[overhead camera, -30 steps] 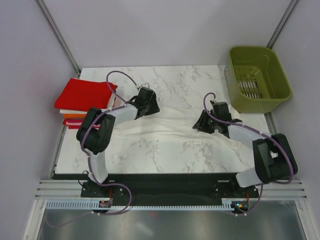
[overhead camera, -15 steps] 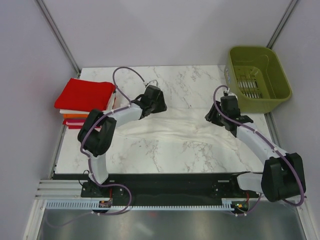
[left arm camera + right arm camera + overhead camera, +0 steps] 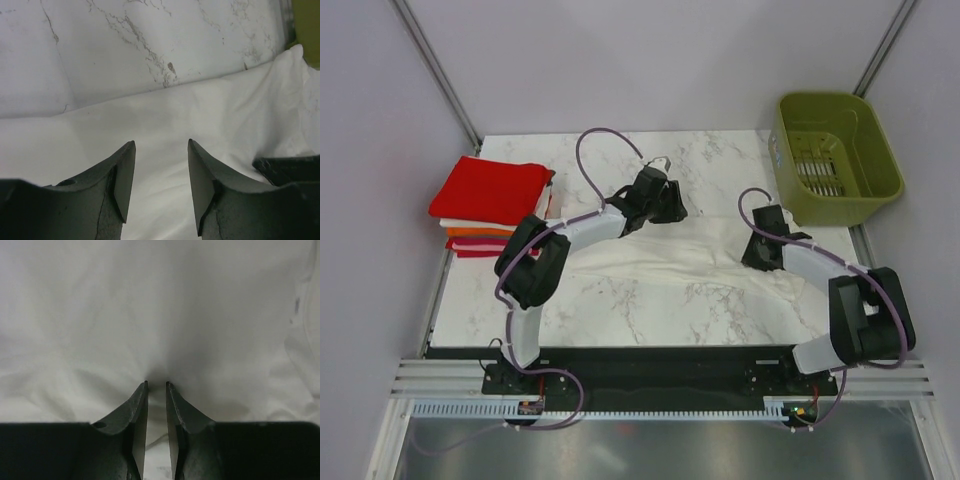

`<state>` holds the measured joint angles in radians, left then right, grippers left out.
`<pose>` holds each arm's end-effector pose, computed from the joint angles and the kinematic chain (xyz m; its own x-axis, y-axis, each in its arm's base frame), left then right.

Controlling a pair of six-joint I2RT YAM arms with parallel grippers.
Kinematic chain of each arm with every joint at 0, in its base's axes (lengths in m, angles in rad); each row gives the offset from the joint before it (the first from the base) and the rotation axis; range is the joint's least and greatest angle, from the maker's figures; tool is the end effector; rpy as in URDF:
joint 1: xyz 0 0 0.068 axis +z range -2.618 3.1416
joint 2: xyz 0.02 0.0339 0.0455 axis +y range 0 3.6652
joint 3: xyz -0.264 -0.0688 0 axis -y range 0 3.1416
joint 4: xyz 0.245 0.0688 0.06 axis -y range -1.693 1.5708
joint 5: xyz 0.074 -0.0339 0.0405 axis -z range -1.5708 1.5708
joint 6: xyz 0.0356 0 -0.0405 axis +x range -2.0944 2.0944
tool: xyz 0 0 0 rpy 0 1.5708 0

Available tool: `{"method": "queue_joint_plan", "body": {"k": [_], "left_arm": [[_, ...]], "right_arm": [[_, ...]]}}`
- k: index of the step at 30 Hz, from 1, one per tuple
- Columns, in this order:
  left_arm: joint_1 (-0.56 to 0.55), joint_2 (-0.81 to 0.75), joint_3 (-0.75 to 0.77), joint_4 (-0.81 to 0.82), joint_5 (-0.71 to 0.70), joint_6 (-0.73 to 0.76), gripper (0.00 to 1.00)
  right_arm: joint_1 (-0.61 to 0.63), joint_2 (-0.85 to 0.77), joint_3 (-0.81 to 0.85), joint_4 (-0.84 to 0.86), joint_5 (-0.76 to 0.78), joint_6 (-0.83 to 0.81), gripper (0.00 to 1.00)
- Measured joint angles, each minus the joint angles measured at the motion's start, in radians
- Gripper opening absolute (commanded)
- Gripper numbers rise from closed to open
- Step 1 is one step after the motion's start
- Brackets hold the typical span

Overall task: Fold and stack the t-shirts
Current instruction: Fold the tshirt

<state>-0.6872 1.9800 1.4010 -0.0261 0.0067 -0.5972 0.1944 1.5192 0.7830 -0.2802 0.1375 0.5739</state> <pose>0.3501 -0.2876 0.2095 -0.7227 -0.1343 -0.6779 0.2808 0.8392 -0.4656 0.2813 0.0504 0.1642 -0.7660 0.3973 -0.5054 0.3517 0.9171 0.1879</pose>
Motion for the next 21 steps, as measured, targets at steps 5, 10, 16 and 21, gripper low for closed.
{"method": "queue_joint_plan", "body": {"k": [5, 10, 16, 21], "left_arm": [[0.003, 0.066, 0.022, -0.005, 0.016, 0.0, 0.54], [0.003, 0.108, 0.064, -0.027, 0.025, 0.002, 0.54], [0.014, 0.108, 0.079, -0.034, 0.025, 0.018, 0.54], [0.046, 0.061, 0.035, -0.057, 0.011, 0.043, 0.54]], "right_arm": [[0.0, -0.319, -0.174, -0.131, -0.013, 0.021, 0.29], [0.0, -0.62, -0.24, -0.213, -0.09, 0.06, 0.29], [0.0, -0.61, -0.242, -0.249, -0.097, 0.115, 0.27], [0.0, -0.487, -0.214, -0.227, -0.047, 0.126, 0.19]]}}
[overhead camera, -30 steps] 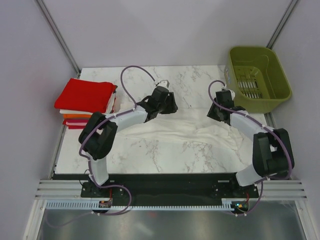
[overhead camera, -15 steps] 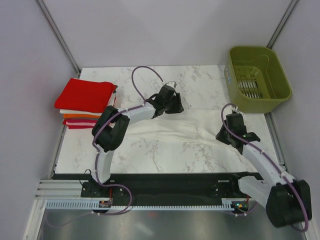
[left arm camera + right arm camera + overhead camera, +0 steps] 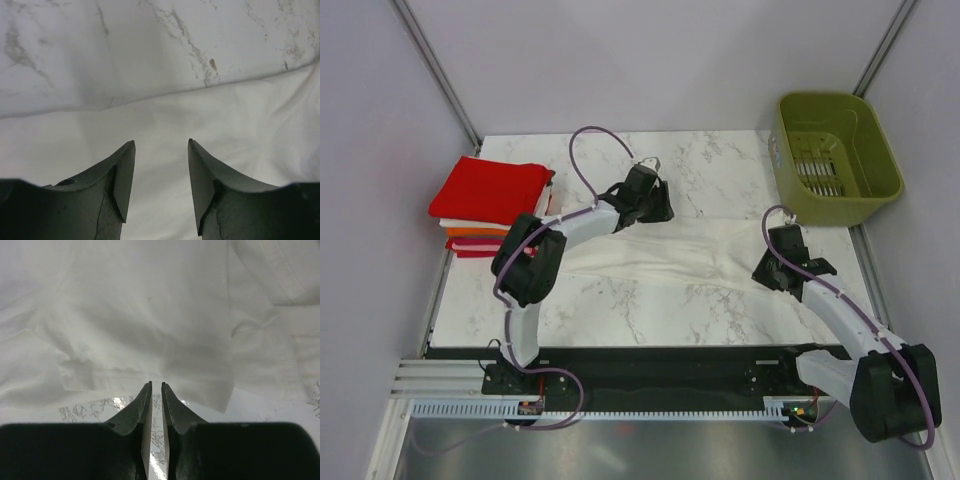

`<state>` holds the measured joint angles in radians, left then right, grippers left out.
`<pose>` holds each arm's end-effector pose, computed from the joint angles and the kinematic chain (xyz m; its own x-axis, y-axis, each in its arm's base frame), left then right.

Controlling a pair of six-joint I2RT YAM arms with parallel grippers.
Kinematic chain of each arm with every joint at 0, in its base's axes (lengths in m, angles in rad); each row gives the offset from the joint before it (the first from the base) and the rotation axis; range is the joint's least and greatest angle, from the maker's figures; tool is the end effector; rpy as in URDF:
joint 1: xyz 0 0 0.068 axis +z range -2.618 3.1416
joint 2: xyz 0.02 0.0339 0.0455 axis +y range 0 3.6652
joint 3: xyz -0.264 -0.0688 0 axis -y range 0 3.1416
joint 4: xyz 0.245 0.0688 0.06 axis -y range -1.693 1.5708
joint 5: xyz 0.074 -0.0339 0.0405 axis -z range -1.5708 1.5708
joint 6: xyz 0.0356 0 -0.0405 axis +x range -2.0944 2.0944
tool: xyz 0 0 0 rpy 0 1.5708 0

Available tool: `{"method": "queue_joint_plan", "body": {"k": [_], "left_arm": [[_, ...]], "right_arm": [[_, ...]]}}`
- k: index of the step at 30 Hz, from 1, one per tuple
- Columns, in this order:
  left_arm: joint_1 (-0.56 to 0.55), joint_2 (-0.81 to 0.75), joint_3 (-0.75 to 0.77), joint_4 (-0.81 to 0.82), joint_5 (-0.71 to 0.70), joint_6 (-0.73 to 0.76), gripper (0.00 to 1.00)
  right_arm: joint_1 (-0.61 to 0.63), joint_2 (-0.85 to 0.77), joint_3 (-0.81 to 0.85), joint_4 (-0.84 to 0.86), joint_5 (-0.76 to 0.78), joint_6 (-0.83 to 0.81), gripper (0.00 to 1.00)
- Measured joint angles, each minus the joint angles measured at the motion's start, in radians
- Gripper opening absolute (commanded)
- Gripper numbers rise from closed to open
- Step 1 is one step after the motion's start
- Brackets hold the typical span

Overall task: Fold and stack the t-shirts
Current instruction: Fold the tshirt

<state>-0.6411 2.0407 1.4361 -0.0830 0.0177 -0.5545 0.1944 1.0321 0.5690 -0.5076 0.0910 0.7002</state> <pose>0.3682 -0.2756 0.1894 -0.7531 -0.0949 -0.6511 0.2499 0.8742 -0.4164 0.1894 0.0340 0.1940 -0.7107 0.5141 -0.4802 0.4132 0.8575 0.3065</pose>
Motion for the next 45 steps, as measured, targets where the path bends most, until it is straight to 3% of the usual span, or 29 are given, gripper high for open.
{"method": "queue_joint_plan", "body": {"k": [3, 6, 8, 9, 11, 22, 31, 35, 45], "left_arm": [[0.023, -0.091, -0.066, -0.031, -0.042, 0.024, 0.53], [0.043, -0.185, -0.103, -0.059, -0.09, 0.043, 0.48], [0.063, -0.231, -0.105, -0.072, -0.108, 0.05, 0.31], [0.075, -0.246, -0.105, -0.075, -0.116, 0.053, 0.18], [0.105, -0.262, -0.106, -0.082, -0.121, 0.056, 0.03], [0.349, -0.199, -0.131, -0.186, -0.151, 0.057, 0.02], [0.352, -0.008, -0.03, -0.317, -0.222, 0.023, 0.02], [0.362, -0.002, -0.018, -0.343, -0.227, -0.048, 0.02], [0.34, -0.165, -0.251, -0.312, -0.288, -0.205, 0.02]], "right_arm": [[0.0, 0.075, 0.041, 0.019, 0.028, -0.007, 0.17], [0.0, 0.126, 0.082, 0.052, 0.058, -0.027, 0.0], [0.0, 0.153, 0.104, 0.069, 0.073, -0.034, 0.0], [0.0, 0.17, 0.116, 0.081, 0.082, -0.04, 0.0], [0.0, 0.193, 0.129, 0.102, 0.098, -0.047, 0.0], [0.0, 0.354, 0.17, 0.187, 0.121, -0.049, 0.0], [0.0, 0.559, 0.261, 0.231, 0.151, -0.031, 0.0], [0.0, 0.62, 0.314, 0.257, 0.158, -0.02, 0.0], [-0.007, 0.911, 0.647, 0.301, 0.177, 0.0, 0.0]]}}
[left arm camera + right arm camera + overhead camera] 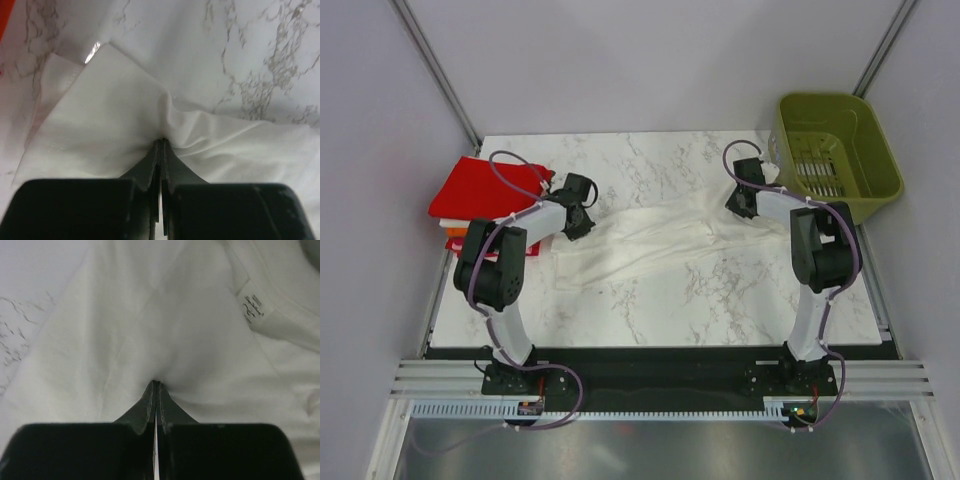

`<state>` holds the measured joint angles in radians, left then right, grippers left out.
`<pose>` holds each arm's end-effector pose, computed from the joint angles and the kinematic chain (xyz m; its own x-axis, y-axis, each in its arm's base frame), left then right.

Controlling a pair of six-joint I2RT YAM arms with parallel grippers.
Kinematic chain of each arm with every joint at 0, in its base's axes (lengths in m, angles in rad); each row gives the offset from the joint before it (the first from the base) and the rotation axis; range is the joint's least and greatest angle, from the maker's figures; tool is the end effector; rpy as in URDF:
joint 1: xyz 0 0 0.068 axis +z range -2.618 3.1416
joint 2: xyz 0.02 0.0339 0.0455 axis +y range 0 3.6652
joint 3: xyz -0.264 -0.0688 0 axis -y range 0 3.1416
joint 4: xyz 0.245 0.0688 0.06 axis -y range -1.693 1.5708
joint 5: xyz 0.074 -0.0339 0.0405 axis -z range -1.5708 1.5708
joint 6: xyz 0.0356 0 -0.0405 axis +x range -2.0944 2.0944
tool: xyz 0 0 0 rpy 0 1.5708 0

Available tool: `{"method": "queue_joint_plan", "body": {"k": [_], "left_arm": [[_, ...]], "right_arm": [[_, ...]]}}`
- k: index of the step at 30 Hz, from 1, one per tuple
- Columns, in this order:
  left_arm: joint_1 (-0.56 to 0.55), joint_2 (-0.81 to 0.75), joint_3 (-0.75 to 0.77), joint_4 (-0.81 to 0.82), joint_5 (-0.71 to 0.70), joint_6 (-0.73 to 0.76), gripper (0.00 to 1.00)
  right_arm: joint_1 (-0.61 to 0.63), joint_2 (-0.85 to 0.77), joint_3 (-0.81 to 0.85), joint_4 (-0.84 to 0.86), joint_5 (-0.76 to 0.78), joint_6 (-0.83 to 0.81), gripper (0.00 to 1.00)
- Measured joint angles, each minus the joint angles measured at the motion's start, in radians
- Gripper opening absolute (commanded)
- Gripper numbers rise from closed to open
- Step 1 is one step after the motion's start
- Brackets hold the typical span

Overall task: Fold and stack the t-shirts
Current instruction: Fold the tshirt

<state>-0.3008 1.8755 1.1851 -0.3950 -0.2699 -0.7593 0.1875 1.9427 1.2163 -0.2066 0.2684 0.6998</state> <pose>0.3627 -0.1026 0.1598 -0.7275 -0.4690 -0.5008 -0.4606 0.8748 -0.1501 0.3981 0.0659 0.1546 -0.6197 0.5145 -0.5927 0.4896 0.8436 0.2205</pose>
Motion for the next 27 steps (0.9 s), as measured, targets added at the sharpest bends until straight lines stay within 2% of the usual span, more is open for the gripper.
{"method": "queue_joint_plan", "body": {"k": [6, 15, 20, 27], "left_arm": [[-0.07, -0.114, -0.133, -0.022, -0.011, -0.039, 0.02], [-0.294, -0.341, -0.384, -0.022, -0.003, -0.147, 0.02], [-0.459, -0.413, -0.457, -0.015, 0.019, -0.243, 0.02], [-0.707, -0.404, -0.446, -0.02, 0.043, -0.35, 0.02]], "right_arm": [[-0.008, 0.216, 0.312, -0.041, -0.029, -0.026, 0.0], [-0.021, 0.506, 0.796, -0.177, -0.193, -0.163, 0.0], [-0.015, 0.587, 0.943, -0.243, -0.278, -0.202, 0.0], [0.013, 0.626, 1.012, -0.266, -0.318, -0.226, 0.0]]}}
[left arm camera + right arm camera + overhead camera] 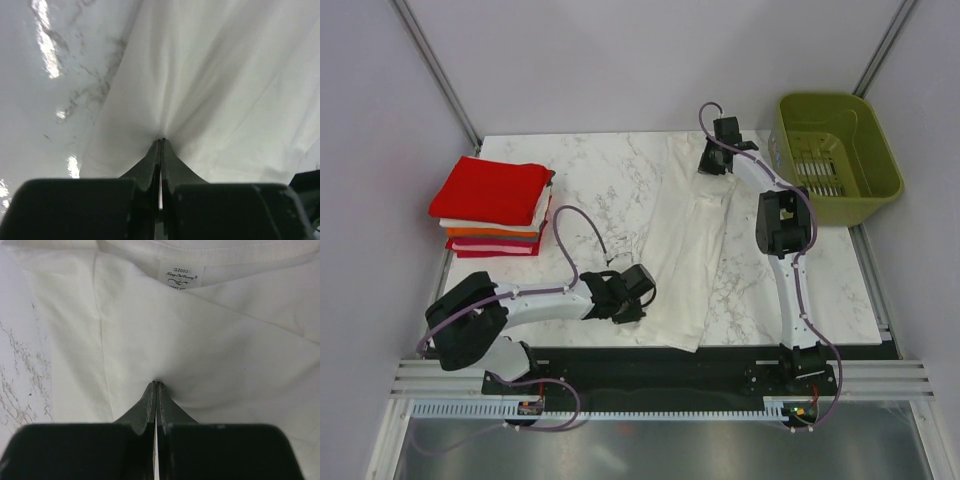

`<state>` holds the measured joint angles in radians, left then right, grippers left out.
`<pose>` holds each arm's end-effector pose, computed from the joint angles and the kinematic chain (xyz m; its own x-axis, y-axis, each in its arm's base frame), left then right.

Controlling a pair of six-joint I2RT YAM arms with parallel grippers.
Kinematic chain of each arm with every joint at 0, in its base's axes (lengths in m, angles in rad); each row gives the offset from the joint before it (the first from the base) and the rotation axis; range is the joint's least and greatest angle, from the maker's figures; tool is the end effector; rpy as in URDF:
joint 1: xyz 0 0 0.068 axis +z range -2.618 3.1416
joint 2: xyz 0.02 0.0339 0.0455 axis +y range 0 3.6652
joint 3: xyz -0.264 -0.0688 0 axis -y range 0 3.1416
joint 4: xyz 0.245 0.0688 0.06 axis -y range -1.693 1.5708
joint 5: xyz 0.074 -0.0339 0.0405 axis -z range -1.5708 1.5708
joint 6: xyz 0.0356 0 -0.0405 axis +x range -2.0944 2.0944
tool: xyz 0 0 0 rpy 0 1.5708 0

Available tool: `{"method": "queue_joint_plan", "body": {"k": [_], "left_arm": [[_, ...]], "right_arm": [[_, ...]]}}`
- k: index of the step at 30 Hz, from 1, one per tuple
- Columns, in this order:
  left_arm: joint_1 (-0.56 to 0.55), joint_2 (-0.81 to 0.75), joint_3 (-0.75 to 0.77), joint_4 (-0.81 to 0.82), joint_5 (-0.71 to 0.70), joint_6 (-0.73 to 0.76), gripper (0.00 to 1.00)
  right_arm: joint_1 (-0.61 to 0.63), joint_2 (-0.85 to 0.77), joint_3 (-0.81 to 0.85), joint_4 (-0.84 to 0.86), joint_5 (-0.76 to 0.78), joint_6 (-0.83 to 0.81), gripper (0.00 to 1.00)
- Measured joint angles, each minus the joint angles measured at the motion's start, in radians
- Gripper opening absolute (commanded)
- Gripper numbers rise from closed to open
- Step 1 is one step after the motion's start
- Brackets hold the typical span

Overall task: Fold and stack the t-shirts
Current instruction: Fold the tshirt

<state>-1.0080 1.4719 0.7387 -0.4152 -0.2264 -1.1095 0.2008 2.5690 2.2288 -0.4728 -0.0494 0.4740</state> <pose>0.1459 -0.2162 0.1577 -0.9107 -0.1919 -0.3658 -0.0908 0.9569 -0.2760 0.5564 0.1150 0.1518 -0.7394 0.3147 -0.5952 0.1180 0.9309 0.3456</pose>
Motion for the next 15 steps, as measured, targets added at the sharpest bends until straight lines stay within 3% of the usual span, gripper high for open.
{"method": "queue_joint_plan", "body": {"k": [3, 6, 10, 15], "left_arm": [[-0.076, 0.003, 0.018, -0.01, 0.002, -0.026, 0.02], [-0.142, 0.0, 0.048, -0.019, -0.003, -0.031, 0.02], [-0.186, -0.031, 0.093, -0.023, -0.004, -0.026, 0.02], [-0.101, -0.1, 0.159, -0.027, 0.02, 0.038, 0.08]], "right_arm": [[0.013, 0.01, 0.015, 0.0, -0.01, 0.0, 0.0], [0.022, 0.03, 0.05, -0.006, -0.036, 0.002, 0.08], [0.032, 0.048, 0.087, -0.016, -0.076, 0.003, 0.37], [0.046, 0.036, 0.08, -0.007, -0.122, -0.004, 0.52]]}}
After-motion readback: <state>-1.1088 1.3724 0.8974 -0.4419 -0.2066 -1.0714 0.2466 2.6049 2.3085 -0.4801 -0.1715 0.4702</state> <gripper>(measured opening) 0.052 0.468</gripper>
